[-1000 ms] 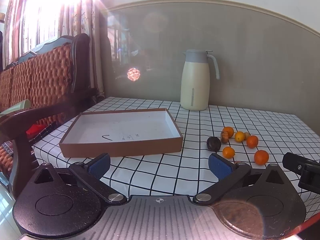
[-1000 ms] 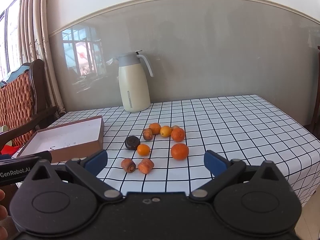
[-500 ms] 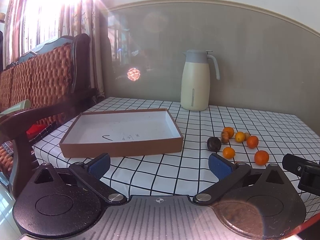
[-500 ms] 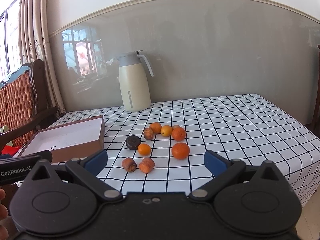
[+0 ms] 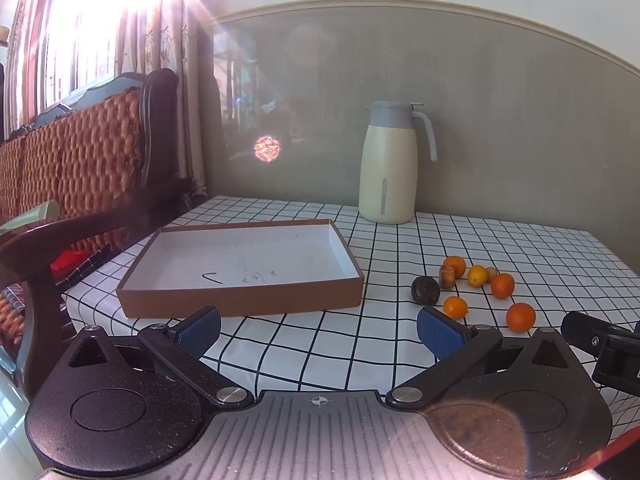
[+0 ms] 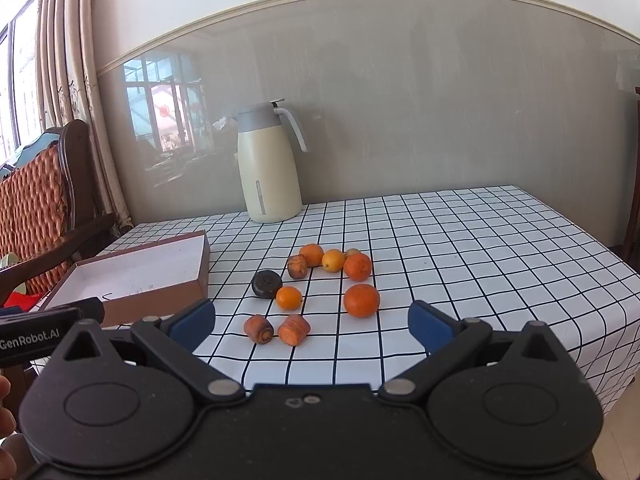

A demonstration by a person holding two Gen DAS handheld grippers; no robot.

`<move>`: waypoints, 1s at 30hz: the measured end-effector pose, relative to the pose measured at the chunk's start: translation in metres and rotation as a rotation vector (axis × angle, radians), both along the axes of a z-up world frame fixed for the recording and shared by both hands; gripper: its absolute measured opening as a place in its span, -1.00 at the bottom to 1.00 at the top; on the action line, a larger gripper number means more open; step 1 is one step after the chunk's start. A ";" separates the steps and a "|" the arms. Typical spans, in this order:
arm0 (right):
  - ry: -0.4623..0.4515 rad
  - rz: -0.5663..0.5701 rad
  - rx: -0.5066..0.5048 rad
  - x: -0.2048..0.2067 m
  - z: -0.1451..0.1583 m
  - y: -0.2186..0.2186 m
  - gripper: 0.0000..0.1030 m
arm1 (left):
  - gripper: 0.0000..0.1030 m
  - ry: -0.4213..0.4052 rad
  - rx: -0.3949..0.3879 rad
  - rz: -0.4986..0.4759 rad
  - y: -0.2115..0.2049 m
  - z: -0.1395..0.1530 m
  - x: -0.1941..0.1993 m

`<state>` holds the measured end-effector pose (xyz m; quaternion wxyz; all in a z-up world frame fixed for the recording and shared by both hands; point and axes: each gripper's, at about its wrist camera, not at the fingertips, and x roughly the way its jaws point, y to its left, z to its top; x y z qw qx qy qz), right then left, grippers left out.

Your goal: Organize fruits

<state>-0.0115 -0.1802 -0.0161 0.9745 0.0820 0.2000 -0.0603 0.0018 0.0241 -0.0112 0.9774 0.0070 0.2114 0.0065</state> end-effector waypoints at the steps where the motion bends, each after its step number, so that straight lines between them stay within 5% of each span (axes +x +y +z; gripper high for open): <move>1: 0.001 0.001 -0.001 0.000 0.000 0.000 0.89 | 1.00 0.000 0.002 -0.002 -0.001 0.000 0.000; 30: 0.006 -0.008 0.008 0.002 -0.002 -0.003 0.89 | 1.00 -0.008 0.027 -0.023 -0.009 0.000 0.006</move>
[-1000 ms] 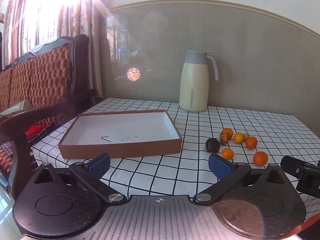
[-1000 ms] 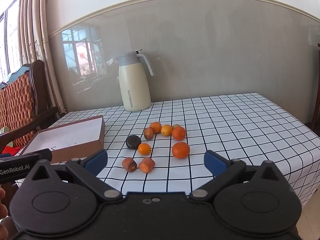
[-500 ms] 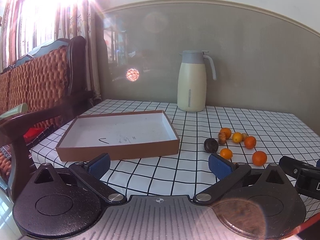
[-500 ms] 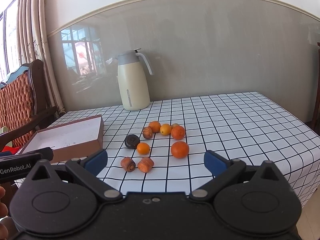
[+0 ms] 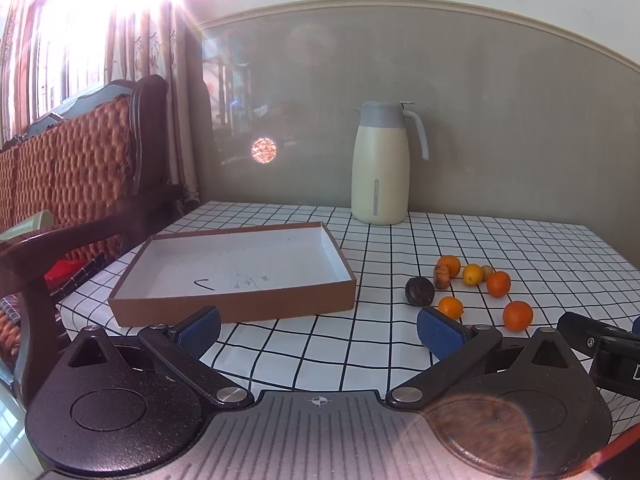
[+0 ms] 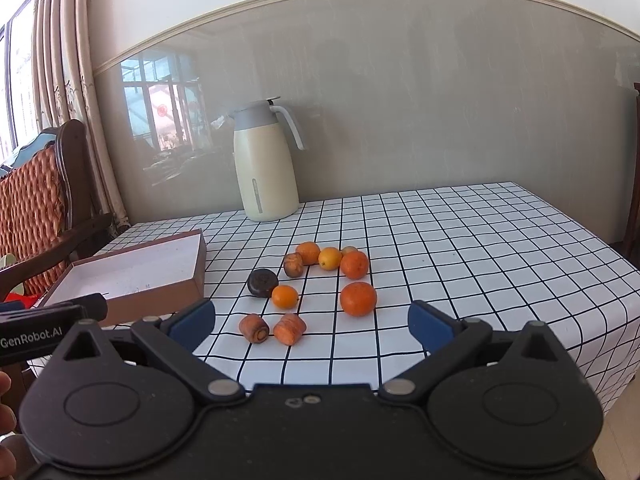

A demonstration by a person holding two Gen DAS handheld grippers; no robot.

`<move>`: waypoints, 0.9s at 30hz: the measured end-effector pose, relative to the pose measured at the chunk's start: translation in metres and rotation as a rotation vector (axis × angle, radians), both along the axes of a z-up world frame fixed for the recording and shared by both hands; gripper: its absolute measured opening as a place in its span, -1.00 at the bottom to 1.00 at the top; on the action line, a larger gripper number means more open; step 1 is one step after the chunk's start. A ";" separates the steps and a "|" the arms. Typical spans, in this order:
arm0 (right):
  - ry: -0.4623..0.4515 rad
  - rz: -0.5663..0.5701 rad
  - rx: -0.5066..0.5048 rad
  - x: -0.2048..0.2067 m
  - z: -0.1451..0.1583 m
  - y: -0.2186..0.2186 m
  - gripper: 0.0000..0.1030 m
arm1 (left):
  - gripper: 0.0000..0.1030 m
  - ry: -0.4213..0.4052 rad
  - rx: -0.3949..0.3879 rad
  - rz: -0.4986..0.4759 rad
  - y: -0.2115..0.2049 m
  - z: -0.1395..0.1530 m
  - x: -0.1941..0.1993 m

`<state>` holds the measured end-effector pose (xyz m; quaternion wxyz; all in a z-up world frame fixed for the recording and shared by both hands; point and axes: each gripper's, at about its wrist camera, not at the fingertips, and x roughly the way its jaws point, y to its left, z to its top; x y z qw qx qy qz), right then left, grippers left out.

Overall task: Organize fruits
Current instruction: 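Grasp a carrot chunk with the left tool while the right tool grasps a large orange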

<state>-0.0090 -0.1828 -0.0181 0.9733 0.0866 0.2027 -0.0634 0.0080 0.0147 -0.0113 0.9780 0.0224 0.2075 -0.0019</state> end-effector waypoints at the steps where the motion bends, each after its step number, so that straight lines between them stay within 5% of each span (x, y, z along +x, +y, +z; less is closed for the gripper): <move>1: 0.001 -0.002 0.002 0.000 -0.001 -0.001 0.89 | 1.00 -0.001 0.005 -0.003 -0.001 0.000 0.001; 24: 0.064 -0.064 0.036 0.034 -0.040 -0.040 0.89 | 0.99 0.020 0.149 -0.214 -0.060 -0.055 0.056; 27: 0.075 -0.068 0.047 0.042 -0.045 -0.044 0.89 | 0.70 0.051 0.156 -0.246 -0.067 -0.063 0.069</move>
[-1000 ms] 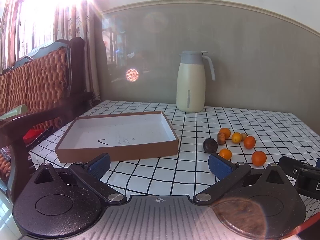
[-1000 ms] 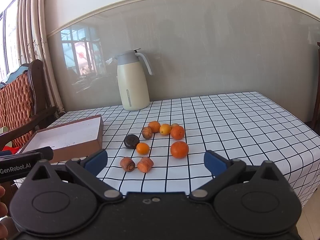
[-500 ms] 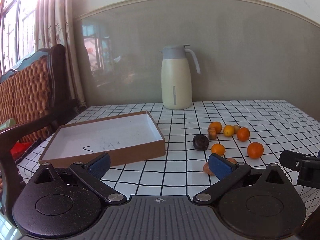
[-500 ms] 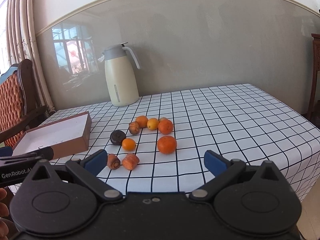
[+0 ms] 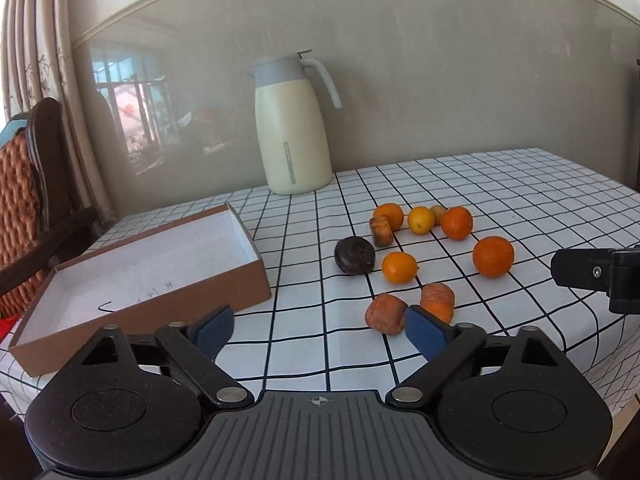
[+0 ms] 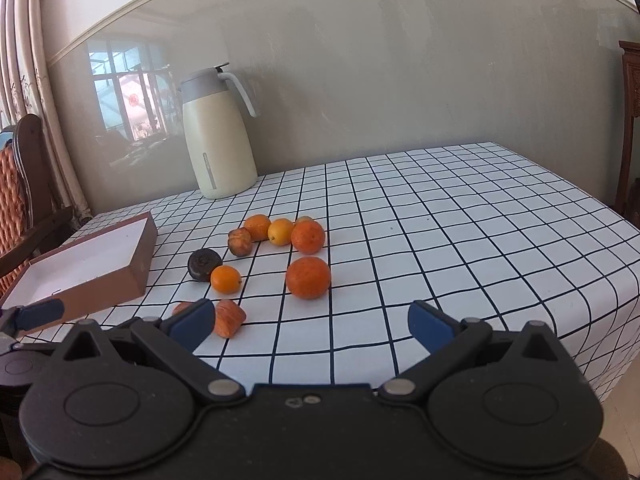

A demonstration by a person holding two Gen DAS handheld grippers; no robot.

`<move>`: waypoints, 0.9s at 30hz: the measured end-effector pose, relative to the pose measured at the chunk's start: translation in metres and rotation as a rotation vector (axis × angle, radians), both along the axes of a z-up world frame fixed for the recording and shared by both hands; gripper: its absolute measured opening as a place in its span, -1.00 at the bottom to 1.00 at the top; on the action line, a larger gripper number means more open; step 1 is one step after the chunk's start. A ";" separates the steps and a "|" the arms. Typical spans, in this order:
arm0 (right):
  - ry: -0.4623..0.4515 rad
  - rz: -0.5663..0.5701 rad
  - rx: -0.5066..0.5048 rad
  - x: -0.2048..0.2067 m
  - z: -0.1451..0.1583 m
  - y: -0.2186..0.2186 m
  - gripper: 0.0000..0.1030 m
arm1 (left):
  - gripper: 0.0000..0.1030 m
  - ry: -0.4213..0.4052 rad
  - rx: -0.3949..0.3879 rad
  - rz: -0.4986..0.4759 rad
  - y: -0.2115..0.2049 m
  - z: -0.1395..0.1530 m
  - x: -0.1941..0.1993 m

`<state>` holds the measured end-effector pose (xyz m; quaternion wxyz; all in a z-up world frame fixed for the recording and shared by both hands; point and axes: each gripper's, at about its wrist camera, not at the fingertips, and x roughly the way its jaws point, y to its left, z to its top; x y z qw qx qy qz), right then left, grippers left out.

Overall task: Organize fruits
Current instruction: 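Grasp a carrot chunk with the left tool while the right tool grasps a large orange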

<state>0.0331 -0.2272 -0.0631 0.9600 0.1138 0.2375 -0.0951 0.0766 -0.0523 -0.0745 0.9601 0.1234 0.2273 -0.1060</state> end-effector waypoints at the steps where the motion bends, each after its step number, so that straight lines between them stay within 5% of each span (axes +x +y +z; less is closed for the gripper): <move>1: 0.003 -0.004 -0.002 0.002 -0.001 -0.001 0.89 | 0.70 0.011 -0.001 -0.006 -0.002 -0.003 0.004; 7: 0.009 -0.007 0.000 0.018 -0.007 -0.006 0.89 | 0.70 0.032 -0.003 -0.039 -0.013 -0.016 0.019; 17: 0.010 -0.011 0.011 0.037 -0.012 -0.013 0.89 | 0.07 0.106 -0.004 -0.080 -0.027 -0.035 0.040; 27: 0.035 -0.014 0.012 0.051 -0.021 -0.016 0.89 | 0.04 0.098 -0.045 -0.078 -0.032 -0.042 0.052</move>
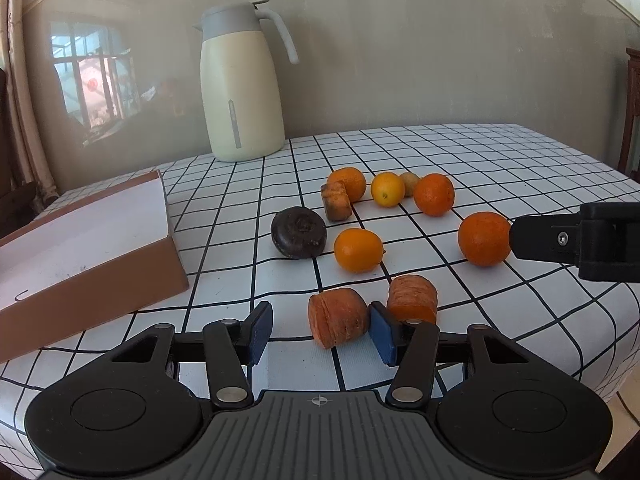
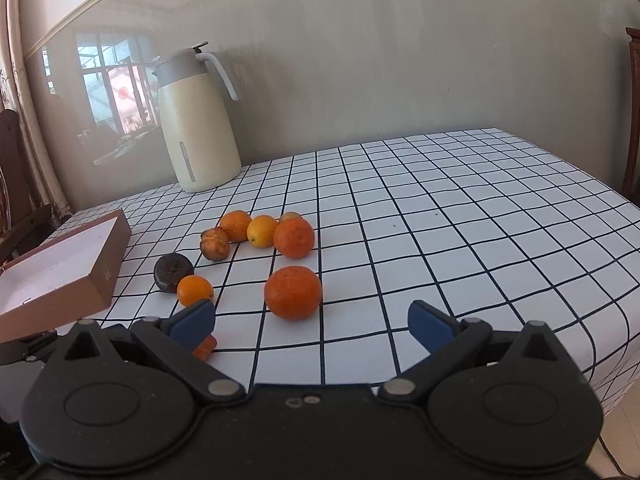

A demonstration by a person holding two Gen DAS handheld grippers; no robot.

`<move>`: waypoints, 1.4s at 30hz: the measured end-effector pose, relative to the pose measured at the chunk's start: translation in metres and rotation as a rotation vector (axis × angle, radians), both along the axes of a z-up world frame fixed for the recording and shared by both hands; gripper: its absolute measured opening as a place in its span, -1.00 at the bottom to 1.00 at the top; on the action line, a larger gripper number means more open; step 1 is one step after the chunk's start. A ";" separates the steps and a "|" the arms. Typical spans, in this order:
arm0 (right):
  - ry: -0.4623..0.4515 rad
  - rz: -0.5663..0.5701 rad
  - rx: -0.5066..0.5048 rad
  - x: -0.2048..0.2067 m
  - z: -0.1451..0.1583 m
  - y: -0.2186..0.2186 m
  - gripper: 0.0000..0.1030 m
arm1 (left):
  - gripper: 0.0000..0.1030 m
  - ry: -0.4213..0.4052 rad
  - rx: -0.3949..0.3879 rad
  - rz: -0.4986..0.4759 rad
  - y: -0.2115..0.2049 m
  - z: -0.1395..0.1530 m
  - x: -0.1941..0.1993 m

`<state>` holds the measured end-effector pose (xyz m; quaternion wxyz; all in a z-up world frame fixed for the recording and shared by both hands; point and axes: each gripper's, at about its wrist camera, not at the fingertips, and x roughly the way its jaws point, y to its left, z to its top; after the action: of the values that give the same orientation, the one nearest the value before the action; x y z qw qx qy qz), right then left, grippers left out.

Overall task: Organize fruits
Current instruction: 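Grasp a carrot chunk with the left tool while the right tool grasps a large orange, then carry the carrot chunk and the orange over the white cardboard box with both tools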

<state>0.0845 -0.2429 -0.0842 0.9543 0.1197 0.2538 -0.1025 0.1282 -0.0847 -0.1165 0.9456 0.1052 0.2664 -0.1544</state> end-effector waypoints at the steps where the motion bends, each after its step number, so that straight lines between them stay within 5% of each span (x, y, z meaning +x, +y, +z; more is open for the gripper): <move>1: 0.000 0.002 -0.003 0.002 0.000 0.000 0.89 | 0.02 0.000 -0.009 0.003 0.000 -0.001 0.000; 6: 0.008 0.003 -0.022 0.011 -0.002 0.000 0.88 | -0.32 -0.001 -0.038 0.002 -0.001 -0.002 0.000; 18: 0.043 0.026 -0.036 0.035 -0.009 -0.001 0.70 | -0.33 -0.003 -0.060 0.097 0.019 -0.003 0.006; 24: 0.066 0.032 -0.008 0.053 -0.016 -0.005 0.41 | -0.33 -0.010 -0.060 0.127 0.028 -0.005 0.009; 32: 0.074 0.048 -0.006 0.061 -0.022 -0.003 -0.30 | -0.33 -0.011 -0.062 0.144 0.033 -0.006 0.010; 42: 0.057 0.076 -0.006 0.049 -0.021 0.002 -0.36 | -0.33 -0.013 -0.075 0.153 0.037 -0.005 0.008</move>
<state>0.1335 -0.2411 -0.1050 0.9502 0.1043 0.2850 -0.0703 0.1360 -0.0474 -0.1214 0.9597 0.0502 0.2614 -0.0905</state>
